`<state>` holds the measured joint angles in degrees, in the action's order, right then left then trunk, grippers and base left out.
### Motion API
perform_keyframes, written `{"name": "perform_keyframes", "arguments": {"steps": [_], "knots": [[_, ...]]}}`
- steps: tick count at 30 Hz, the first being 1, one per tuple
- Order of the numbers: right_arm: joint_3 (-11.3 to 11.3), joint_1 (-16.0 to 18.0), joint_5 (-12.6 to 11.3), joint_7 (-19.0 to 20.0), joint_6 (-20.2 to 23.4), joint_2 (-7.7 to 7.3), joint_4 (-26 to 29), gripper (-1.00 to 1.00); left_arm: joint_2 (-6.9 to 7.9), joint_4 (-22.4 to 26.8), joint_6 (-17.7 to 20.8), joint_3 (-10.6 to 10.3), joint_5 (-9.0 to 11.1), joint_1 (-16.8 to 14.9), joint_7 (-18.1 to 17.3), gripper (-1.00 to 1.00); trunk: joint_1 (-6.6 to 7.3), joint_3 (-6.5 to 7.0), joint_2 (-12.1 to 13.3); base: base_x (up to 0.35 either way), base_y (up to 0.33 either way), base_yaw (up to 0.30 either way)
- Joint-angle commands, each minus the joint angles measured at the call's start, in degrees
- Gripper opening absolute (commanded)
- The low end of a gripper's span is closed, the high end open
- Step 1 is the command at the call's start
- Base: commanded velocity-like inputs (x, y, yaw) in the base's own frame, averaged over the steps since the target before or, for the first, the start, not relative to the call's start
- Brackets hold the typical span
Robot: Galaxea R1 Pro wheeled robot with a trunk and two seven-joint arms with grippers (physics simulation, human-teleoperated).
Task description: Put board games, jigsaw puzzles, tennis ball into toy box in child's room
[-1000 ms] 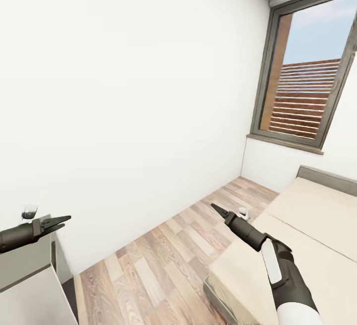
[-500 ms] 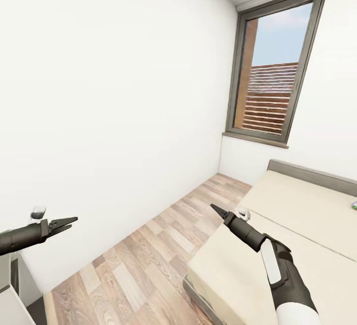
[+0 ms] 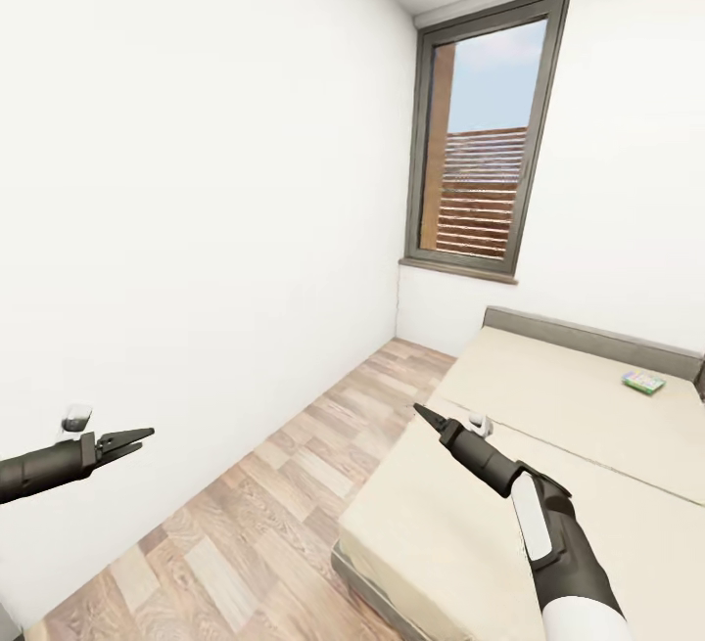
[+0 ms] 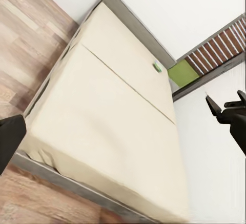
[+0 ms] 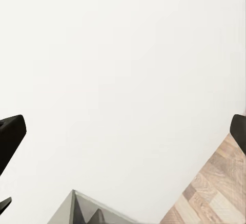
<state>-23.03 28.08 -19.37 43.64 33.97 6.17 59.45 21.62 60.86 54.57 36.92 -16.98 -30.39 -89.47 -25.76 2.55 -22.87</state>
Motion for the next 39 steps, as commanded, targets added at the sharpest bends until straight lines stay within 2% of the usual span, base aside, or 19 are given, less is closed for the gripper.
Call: {"name": "perform_keyframes", "arguments": {"steps": [1,25,39], "knots": [[-0.18,0.05,-0.24,0.09,0.4,0.03,-0.03,1.0,-0.01,0.05,0.58,0.12,-0.6,-0.02,-0.53,1.0,-0.02,-0.03,-0.05,0.0,0.0,-0.277],[-0.36,0.05,-0.22,-0.09,0.39,-0.32,-0.13,1.0,0.0,0.05,0.63,0.18,-0.6,-0.02,-0.53,1.0,-0.02,-0.03,-0.05,0.0,-0.001,-0.277],[-0.44,0.05,-0.22,-1.03,0.39,-0.45,-1.69,1.0,0.0,0.05,0.63,0.03,-0.7,-0.02,-0.53,1.0,-0.02,-0.03,-0.05,0.0,-0.112,-0.277]]}}
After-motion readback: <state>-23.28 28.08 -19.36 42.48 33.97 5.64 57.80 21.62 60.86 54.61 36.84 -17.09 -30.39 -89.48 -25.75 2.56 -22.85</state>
